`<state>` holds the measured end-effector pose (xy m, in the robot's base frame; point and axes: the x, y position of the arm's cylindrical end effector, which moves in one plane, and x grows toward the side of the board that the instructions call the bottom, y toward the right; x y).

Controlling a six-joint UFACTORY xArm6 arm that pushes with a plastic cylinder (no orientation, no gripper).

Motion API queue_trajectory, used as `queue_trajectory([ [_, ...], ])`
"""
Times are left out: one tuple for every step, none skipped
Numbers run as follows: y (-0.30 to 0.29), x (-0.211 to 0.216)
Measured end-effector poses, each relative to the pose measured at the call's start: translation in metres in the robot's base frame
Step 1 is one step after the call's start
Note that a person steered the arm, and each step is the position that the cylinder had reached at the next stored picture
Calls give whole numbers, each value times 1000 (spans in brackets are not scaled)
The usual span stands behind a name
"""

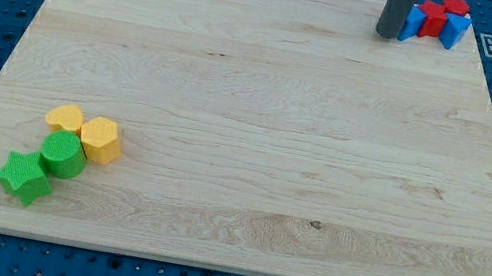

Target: Move the green star to the top side of the board

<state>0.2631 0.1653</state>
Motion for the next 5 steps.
queue_trajectory([
  [-4, 0],
  [-42, 0],
  [-97, 0],
  [-156, 15],
  [-224, 55],
])
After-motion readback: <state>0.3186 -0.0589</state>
